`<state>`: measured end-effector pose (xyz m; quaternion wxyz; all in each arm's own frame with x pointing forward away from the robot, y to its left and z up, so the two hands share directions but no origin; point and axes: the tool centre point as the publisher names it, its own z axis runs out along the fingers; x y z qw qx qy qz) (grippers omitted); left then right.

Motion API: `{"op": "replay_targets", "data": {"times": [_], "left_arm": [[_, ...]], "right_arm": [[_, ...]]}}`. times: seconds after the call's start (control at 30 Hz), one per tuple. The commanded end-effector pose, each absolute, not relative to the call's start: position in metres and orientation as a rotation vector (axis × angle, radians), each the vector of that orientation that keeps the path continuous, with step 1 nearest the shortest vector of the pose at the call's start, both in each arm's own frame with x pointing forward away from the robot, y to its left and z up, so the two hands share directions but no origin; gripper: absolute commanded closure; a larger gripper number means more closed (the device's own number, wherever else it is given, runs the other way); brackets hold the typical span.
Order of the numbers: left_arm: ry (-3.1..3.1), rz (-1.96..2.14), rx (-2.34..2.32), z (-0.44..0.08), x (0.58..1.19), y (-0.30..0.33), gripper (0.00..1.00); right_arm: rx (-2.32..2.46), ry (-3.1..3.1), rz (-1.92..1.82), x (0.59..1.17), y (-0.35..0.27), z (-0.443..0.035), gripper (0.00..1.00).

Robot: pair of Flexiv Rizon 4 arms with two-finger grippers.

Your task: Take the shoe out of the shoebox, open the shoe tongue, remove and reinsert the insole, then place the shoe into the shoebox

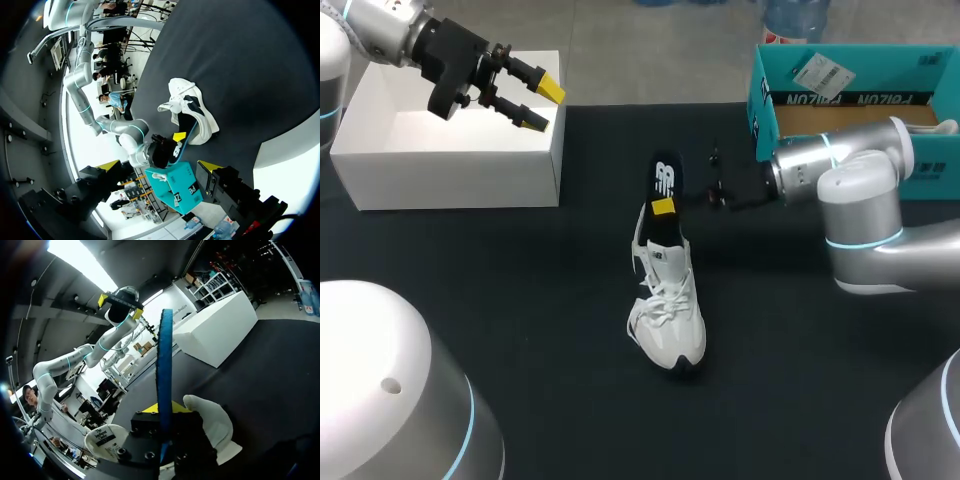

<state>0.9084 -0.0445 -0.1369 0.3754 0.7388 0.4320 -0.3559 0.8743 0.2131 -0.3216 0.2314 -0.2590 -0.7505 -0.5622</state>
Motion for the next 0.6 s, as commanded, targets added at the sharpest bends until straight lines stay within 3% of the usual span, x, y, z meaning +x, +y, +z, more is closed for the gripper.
{"op": "replay_targets", "data": {"times": [0.03, 0.5, 0.53, 0.57, 0.6], "left_arm": [[1.106, -0.908, 1.893, -0.136, 0.908, -0.044, 0.0], [1.106, -0.908, 1.893, -0.136, 0.908, -0.044, 0.0], [1.106, -0.908, 1.893, -0.136, 0.908, -0.044, 0.0], [1.106, -0.908, 1.893, -0.136, 0.908, -0.044, 0.0], [1.106, -0.908, 1.893, -0.136, 0.908, -0.044, 0.0]], "right_arm": [[-0.715, -2.047, -1.527, 0.87, 0.218, -0.33, 1.0], [-0.786, -2.017, -1.483, 0.84, 0.224, -0.34, 1.0], [-0.801, -2.024, -1.485, 0.839, 0.223, -0.339, 0.87], [-0.806, -2.033, -1.494, 0.839, 0.222, -0.338, 0.58], [-0.807, -2.042, -1.505, 0.84, 0.221, -0.335, 0.53]]}}
